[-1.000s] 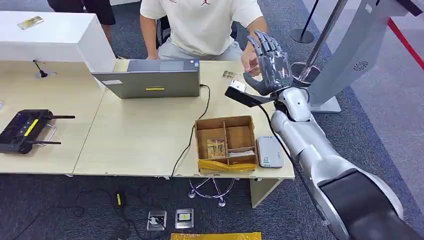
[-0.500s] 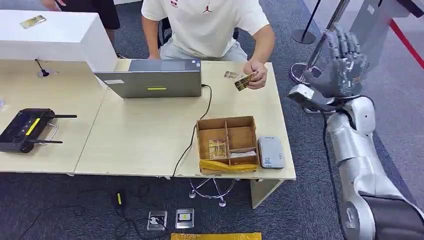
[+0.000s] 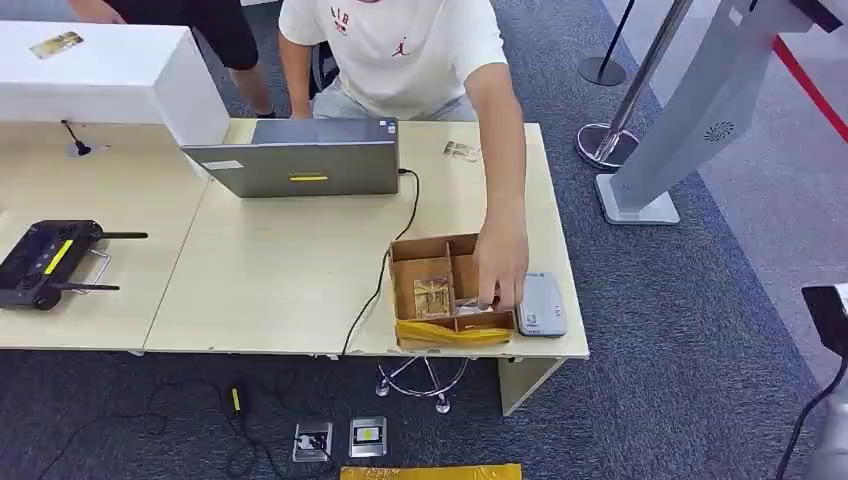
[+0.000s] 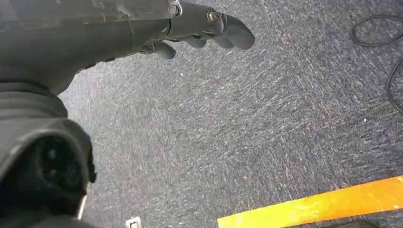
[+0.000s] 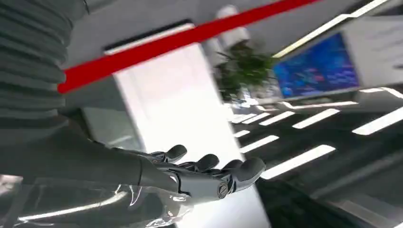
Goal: Pass the card to the sensor for recognition and then transmit it.
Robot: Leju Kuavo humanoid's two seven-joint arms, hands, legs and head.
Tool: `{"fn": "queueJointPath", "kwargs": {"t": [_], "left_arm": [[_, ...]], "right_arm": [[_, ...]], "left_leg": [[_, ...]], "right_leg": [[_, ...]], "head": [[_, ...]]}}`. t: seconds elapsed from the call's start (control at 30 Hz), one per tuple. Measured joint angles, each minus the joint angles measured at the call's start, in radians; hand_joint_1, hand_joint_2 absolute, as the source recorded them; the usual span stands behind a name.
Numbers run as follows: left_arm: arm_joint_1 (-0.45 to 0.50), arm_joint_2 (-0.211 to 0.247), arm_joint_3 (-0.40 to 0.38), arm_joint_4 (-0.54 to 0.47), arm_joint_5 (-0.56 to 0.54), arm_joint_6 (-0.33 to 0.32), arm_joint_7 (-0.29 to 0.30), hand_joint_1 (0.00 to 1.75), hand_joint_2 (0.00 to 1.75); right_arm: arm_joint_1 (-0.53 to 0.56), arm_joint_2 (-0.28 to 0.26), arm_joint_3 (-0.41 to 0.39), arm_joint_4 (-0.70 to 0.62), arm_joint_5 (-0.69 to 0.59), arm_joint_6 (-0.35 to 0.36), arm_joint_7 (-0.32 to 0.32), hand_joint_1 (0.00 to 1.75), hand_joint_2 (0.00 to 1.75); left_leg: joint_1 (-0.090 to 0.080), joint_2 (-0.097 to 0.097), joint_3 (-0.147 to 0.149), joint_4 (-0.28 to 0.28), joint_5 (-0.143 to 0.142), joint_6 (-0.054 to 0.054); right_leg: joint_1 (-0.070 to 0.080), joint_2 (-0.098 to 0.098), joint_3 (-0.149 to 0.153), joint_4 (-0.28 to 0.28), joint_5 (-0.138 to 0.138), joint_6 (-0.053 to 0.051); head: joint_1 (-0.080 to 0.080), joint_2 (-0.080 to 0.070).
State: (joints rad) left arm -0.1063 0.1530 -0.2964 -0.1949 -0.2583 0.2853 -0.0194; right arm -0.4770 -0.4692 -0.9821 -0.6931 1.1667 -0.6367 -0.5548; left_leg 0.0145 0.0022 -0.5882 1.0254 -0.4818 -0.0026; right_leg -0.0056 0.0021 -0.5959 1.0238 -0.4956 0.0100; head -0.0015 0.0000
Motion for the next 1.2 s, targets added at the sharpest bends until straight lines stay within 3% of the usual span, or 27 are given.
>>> {"fn": "queueJointPath", "kwargs": {"t": [0.1, 0.2, 0.27, 0.33, 0.47, 0.53, 1.2], "left_arm": [[-0.001, 0.000, 0.003, 0.000, 0.005, -0.006, 0.009, 0.00, 0.00], [-0.002, 0.000, 0.005, 0.000, 0.006, -0.018, 0.012, 0.00, 0.00], [-0.002, 0.000, 0.005, 0.000, 0.004, -0.024, 0.013, 0.00, 0.00], [-0.004, 0.000, 0.005, 0.000, 0.001, -0.027, 0.014, 0.00, 0.00], [-0.005, 0.000, 0.005, 0.000, -0.007, -0.034, 0.015, 0.00, 0.00], [-0.005, -0.001, 0.005, 0.000, -0.011, -0.034, 0.015, 0.00, 0.00], [-0.007, -0.001, 0.003, 0.001, -0.045, -0.034, 0.015, 0.00, 0.00]], "right_arm": [[0.053, 0.001, -0.127, 0.074, 0.074, 0.004, 0.213, 0.00, 1.75], [0.131, 0.013, -0.230, 0.184, 0.124, 0.067, 0.495, 0.00, 1.75], [0.178, 0.029, -0.270, 0.244, 0.154, 0.202, 0.653, 0.00, 1.75], [0.218, 0.048, -0.302, 0.294, 0.179, 0.325, 0.735, 0.00, 1.75], [0.255, 0.073, -0.331, 0.361, 0.234, 0.540, 0.818, 0.00, 1.75], [0.265, 0.085, -0.333, 0.387, 0.257, 0.599, 0.836, 0.00, 1.75], [0.278, 0.170, -0.340, 0.482, 0.330, 0.662, 0.820, 0.00, 1.75]], "left_leg": [[0.001, 0.000, 0.001, 0.000, 0.000, -0.001], [0.002, -0.001, 0.001, -0.001, -0.001, -0.001], [0.002, 0.000, 0.001, -0.001, -0.002, -0.002], [0.002, 0.000, 0.001, -0.001, -0.002, -0.002], [0.002, 0.000, 0.002, -0.002, -0.002, -0.002], [0.001, 0.000, 0.002, -0.002, -0.002, -0.002], [0.001, 0.000, 0.004, -0.002, -0.002, -0.002]], "right_leg": [[0.001, 0.000, 0.001, 0.000, -0.001, 0.000], [0.002, -0.001, 0.003, 0.000, -0.003, 0.000], [0.002, 0.000, 0.003, 0.000, -0.003, 0.000], [0.001, 0.000, 0.003, 0.000, -0.003, 0.000], [0.001, 0.000, 0.003, 0.000, -0.003, 0.000], [0.001, 0.000, 0.004, 0.000, -0.003, 0.000], [0.000, 0.000, 0.006, 0.000, -0.003, 0.000]], "head": [[0.000, 0.000], [0.000, 0.000], [0.000, 0.000], [0.000, 0.000], [0.001, 0.000], [0.000, 0.000], [0.000, 0.000]]}}
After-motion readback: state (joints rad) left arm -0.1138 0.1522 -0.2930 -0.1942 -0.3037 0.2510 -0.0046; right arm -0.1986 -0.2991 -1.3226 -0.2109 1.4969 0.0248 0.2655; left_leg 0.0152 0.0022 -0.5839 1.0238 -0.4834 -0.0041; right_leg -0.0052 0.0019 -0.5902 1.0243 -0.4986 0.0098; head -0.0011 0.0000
